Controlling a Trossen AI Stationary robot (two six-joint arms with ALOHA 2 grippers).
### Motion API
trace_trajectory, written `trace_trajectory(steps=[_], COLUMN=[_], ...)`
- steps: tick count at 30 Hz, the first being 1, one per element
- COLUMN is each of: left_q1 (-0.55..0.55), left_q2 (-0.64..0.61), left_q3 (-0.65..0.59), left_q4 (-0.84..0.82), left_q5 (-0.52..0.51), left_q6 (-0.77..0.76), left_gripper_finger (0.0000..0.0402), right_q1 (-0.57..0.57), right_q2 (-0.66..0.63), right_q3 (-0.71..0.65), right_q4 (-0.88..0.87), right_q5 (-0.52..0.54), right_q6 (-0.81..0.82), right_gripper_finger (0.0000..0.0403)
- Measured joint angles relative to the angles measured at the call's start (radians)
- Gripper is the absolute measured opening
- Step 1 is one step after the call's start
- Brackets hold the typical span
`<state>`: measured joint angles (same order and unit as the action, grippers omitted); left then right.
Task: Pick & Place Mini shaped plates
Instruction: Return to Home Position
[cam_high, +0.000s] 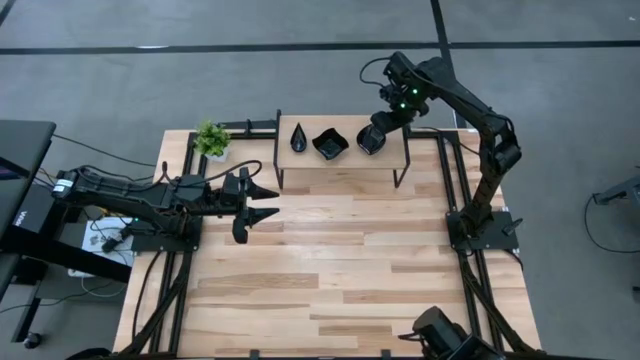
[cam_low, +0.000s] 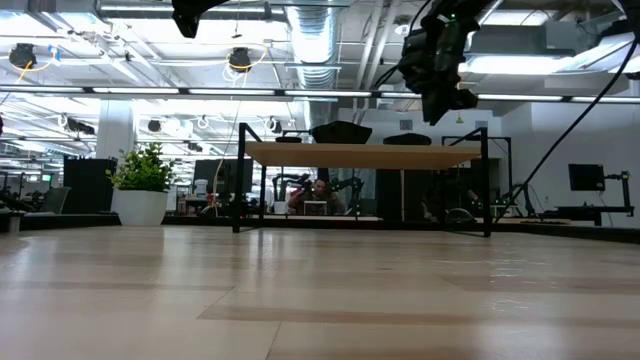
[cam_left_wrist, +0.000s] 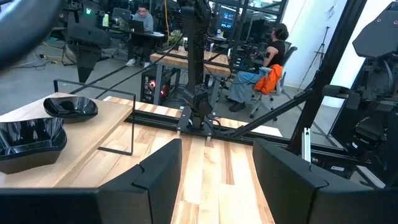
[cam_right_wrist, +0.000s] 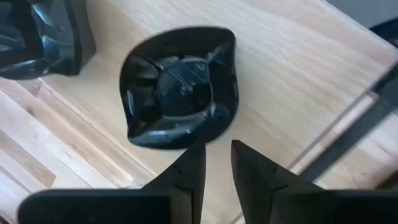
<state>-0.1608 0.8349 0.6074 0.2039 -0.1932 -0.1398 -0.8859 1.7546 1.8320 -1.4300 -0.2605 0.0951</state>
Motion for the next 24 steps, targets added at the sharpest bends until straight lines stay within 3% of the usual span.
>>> trace_trajectory(steps=[5, 10, 14, 18, 24], left_q1=[0.000, 0.000, 0.000, 0.000, 0.000], left_q2=[0.000, -0.028, -0.093, -0.166, -0.205], left_q3=[0.000, -0.001, -0.001, -0.001, -0.001], left_q4=[0.000, -0.003, -0.010, -0.092, -0.120], left_q5=[0.000, 0.000, 0.000, -0.008, -0.017], left_q6=[0.000, -0.014, -0.018, 0.009, 0.033], left_gripper_finger=[0.0200, 0.0200, 0.0200, 0.0200, 0.0200], right_q1=[0.001, 0.065, 0.139, 0.202, 0.320], right_q2=[-0.009, -0.150, -0.306, -0.517, -0.839], right_q3=[0.044, 0.050, 0.038, -0.075, -0.374], right_q4=[-0.072, -0.065, 0.006, 0.168, 0.338], right_q5=[0.023, -0.157, -0.186, -0.160, -0.021], right_q6=[-0.019, -0.196, -0.232, -0.177, 0.016], right_gripper_finger=[0.0067, 0.0057, 0.0050, 0.0044, 0.0033])
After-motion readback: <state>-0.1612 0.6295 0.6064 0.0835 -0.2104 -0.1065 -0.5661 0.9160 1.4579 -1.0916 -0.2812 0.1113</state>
